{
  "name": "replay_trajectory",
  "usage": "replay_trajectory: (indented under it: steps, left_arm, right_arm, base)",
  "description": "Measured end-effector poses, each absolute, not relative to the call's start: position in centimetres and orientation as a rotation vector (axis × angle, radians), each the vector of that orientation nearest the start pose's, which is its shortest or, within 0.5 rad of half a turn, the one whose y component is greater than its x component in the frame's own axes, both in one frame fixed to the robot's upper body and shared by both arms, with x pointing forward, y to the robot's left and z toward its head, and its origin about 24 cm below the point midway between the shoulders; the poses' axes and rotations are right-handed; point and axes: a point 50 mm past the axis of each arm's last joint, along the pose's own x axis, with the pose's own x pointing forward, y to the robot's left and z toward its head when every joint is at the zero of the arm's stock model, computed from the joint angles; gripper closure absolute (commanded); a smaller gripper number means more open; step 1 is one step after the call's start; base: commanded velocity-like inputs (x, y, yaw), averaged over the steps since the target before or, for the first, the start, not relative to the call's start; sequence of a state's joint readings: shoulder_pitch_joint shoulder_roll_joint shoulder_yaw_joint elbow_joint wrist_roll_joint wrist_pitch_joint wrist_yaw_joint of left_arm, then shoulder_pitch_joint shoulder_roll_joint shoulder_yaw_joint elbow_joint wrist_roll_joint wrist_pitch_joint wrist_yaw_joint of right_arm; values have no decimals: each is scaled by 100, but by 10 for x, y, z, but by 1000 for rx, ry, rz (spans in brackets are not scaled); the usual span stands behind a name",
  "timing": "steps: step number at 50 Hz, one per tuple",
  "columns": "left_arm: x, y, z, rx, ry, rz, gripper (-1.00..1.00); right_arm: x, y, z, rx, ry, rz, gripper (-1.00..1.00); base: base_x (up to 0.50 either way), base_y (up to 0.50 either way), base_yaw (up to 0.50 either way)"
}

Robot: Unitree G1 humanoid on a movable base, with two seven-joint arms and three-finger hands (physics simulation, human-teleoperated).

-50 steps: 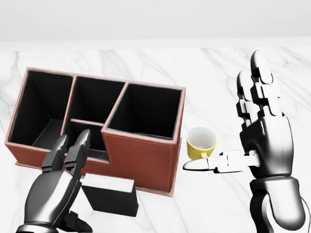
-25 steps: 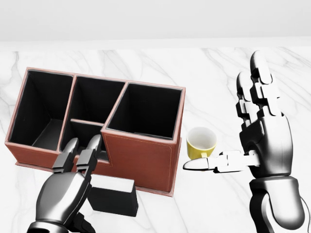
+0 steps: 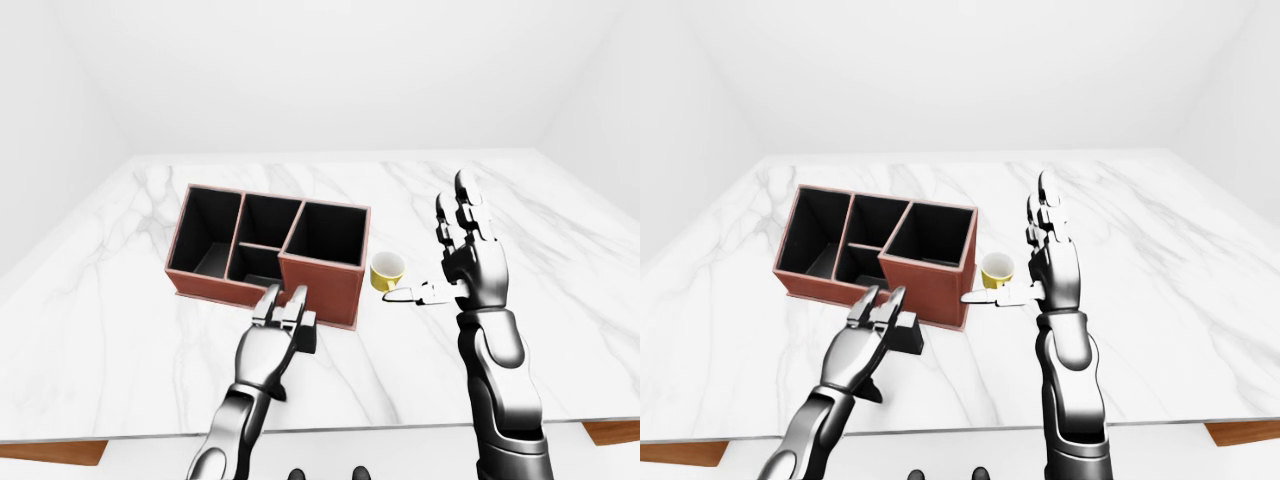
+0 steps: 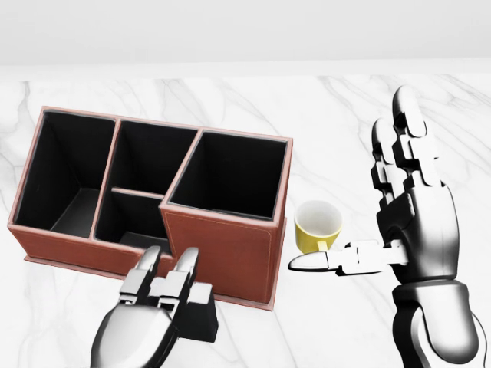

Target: Pick up the book and place it in the right compartment of the caddy.

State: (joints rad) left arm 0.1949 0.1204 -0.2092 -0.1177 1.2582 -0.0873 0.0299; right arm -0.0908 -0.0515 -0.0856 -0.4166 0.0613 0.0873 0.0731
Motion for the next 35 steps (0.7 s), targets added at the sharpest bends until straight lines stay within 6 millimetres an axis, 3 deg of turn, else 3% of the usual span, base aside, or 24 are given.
replay_trajectory:
  steps: [15, 35]
  left_arm:
    - [190, 94, 18, 1360, -210, -335, -100]
    - [193, 90, 16, 1355, -225, -338, -100]
  right_arm:
    - [251, -164, 150, -12, -414, 34, -100]
    - [252, -164, 150, -8, -412, 34, -100]
  base:
    - [0, 0, 0]
    - [0, 0, 0]
